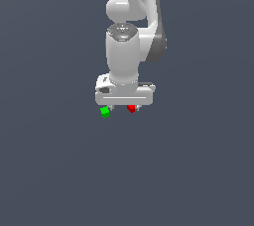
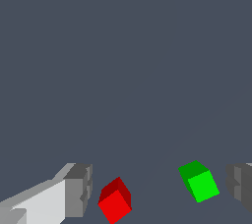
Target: Stack the red cube on top of the green cube.
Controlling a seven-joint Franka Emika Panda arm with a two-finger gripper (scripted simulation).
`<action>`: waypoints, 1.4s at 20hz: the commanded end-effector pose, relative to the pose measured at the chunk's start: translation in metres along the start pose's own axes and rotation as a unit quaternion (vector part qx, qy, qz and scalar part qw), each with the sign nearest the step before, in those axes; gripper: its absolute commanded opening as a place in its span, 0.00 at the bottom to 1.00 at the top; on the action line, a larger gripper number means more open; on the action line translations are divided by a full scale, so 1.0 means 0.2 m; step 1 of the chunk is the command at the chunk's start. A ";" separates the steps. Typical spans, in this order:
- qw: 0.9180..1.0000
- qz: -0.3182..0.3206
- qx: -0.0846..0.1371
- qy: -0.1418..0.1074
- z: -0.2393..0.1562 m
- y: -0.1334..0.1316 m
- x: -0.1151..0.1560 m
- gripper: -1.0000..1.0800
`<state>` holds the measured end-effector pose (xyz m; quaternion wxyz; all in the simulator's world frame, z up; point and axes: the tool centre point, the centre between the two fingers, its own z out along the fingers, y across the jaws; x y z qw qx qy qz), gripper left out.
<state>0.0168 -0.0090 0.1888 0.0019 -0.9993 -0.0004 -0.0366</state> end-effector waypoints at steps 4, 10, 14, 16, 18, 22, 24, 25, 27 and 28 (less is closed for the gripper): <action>1.000 -0.004 0.000 0.000 0.01 -0.01 -0.01 0.96; 0.999 -0.035 0.001 -0.004 0.06 -0.04 -0.06 0.96; 0.997 -0.073 0.003 -0.008 0.13 -0.09 -0.14 0.96; 0.995 -0.097 0.003 -0.011 0.18 -0.11 -0.19 0.96; 0.992 -0.124 0.004 -0.014 0.22 -0.13 -0.24 0.96; 0.983 -0.184 0.006 -0.021 0.33 -0.18 -0.38 0.96; 0.977 -0.210 0.007 -0.024 0.38 -0.19 -0.44 0.96; 0.975 -0.222 0.008 -0.026 0.40 -0.19 -0.47 0.96; 0.969 -0.244 0.009 -0.028 0.44 -0.20 -0.52 0.96; 0.967 -0.253 0.009 -0.029 0.46 -0.20 -0.54 0.96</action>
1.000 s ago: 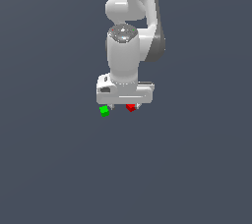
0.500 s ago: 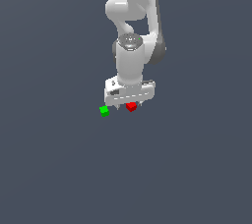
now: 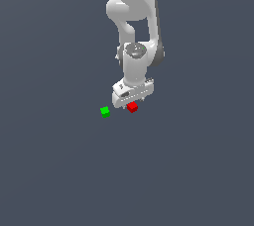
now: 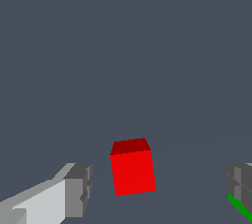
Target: Stack the red cube on top of the green cube.
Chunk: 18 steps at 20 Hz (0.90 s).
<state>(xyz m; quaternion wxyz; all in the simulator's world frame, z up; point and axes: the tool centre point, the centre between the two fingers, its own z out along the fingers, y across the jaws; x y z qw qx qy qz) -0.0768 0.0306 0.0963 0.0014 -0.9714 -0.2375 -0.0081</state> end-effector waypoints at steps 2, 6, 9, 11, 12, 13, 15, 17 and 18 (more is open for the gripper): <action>0.999 -0.034 0.001 -0.004 0.06 -0.04 -0.06 0.96; 0.998 -0.059 0.002 -0.007 0.11 -0.06 -0.11 0.96; 0.998 -0.069 0.002 -0.008 0.13 -0.07 -0.13 0.96; 0.997 -0.072 0.002 -0.008 0.14 -0.07 -0.14 0.96; 0.997 -0.072 0.002 -0.008 0.14 -0.07 -0.14 0.96; 0.997 -0.071 0.001 -0.008 0.13 -0.07 -0.14 0.96; 0.998 -0.068 0.001 -0.008 0.13 -0.07 -0.13 0.96; 0.998 -0.069 0.001 -0.008 0.13 -0.07 -0.13 0.96; 0.998 -0.069 0.001 -0.008 0.13 -0.07 -0.13 0.96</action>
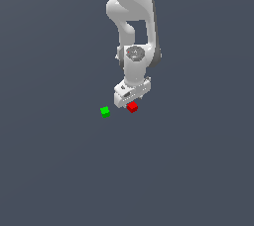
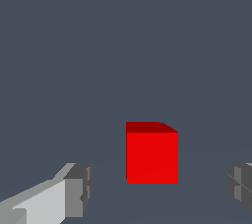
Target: Stack the red cube on top of the green cube.
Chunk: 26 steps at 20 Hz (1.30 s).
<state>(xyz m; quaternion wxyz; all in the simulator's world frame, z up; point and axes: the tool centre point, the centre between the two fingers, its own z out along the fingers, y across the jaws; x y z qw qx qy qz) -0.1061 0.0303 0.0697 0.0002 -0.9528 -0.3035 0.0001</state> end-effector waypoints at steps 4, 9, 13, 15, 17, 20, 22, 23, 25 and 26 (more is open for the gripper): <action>1.000 0.000 0.000 0.000 0.04 0.00 0.00 0.96; 1.000 0.000 0.000 0.000 0.14 0.00 0.00 0.96; 1.000 0.001 0.000 0.000 0.22 0.00 0.00 0.96; 1.000 0.001 0.000 0.000 0.24 0.00 0.00 0.96; 1.000 0.001 0.000 0.000 0.25 0.00 0.00 0.96; 1.000 0.001 0.000 0.000 0.25 0.00 0.00 0.00; 1.000 0.001 0.000 0.000 0.25 0.00 0.00 0.00; 1.000 0.001 0.000 0.000 0.25 0.00 0.00 0.00; 1.000 0.001 0.000 0.000 0.25 0.00 0.00 0.00; 1.000 0.001 0.000 0.000 0.25 0.00 0.00 0.00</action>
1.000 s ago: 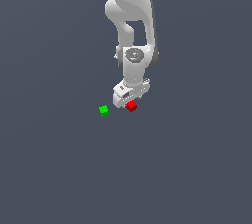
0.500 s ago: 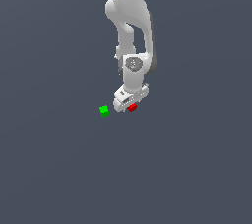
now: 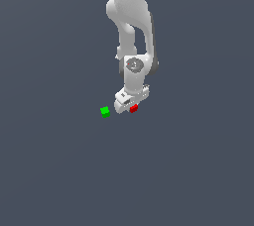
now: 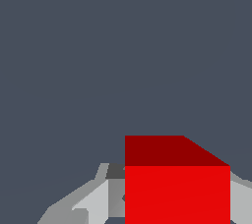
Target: Stack the red cube on top of the green cube.
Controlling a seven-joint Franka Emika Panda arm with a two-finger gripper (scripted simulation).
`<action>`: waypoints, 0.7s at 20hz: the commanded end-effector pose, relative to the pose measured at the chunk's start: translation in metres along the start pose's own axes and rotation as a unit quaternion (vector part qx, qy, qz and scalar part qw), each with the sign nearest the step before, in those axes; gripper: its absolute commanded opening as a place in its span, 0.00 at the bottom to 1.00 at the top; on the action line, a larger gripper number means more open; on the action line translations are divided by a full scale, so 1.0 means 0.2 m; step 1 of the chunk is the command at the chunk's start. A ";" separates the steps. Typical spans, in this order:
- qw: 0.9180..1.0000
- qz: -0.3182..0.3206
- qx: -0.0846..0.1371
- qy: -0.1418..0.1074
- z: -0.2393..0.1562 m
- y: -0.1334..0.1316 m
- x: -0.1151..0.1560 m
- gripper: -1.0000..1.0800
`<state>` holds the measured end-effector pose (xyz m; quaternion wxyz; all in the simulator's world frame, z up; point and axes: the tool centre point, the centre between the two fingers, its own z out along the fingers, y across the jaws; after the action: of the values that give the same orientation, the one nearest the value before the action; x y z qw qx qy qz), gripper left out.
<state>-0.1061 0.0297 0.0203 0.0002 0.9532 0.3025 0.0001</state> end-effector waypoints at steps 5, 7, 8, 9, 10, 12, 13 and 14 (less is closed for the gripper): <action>1.000 0.000 0.000 0.000 0.00 0.00 0.00 0.00; 1.000 0.000 0.000 0.000 -0.02 0.00 0.00 0.00; 1.000 0.000 0.000 0.000 -0.03 0.00 0.00 0.00; 1.000 0.000 0.000 0.000 -0.05 0.00 0.00 0.00; 1.000 0.000 0.000 0.000 -0.06 0.00 0.00 0.00; 1.000 0.000 0.000 0.000 -0.10 0.00 0.00 0.00; 1.000 0.000 0.000 0.000 -0.13 0.00 0.00 0.00; 1.000 0.000 0.000 0.000 -0.15 0.00 0.00 0.00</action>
<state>-0.1072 0.0296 0.0434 0.0002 0.9531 0.3025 -0.0006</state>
